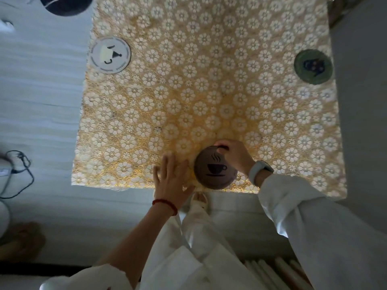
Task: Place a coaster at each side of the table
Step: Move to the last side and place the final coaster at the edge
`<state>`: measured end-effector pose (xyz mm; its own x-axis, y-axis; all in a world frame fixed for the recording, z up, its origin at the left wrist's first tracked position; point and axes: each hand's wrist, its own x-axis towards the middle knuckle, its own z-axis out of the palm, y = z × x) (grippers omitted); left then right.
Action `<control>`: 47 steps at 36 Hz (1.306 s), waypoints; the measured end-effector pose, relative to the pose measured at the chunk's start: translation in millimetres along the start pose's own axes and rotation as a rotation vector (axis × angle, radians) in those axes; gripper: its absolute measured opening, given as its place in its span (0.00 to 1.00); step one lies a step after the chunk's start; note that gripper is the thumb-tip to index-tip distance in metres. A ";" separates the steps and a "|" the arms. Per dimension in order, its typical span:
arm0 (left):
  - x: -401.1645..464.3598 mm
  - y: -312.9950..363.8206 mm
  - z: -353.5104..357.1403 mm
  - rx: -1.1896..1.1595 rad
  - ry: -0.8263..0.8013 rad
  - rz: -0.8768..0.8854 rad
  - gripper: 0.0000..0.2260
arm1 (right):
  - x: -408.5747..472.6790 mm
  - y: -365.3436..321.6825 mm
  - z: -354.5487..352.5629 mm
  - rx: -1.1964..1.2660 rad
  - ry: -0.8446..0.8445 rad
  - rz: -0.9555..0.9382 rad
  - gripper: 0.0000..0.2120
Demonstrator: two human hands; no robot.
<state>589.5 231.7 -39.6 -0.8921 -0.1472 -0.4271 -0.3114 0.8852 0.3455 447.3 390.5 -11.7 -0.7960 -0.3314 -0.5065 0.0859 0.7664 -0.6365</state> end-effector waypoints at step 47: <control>18.9 12.6 5.3 0.028 0.037 0.036 0.40 | -64.3 48.8 -4.0 -0.521 0.059 -0.181 0.36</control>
<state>570.4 242.4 -47.7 -0.9145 -0.1305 -0.3830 -0.2696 0.9024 0.3361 500.3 451.4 -7.9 -0.8040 -0.4633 -0.3728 -0.3513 0.8759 -0.3308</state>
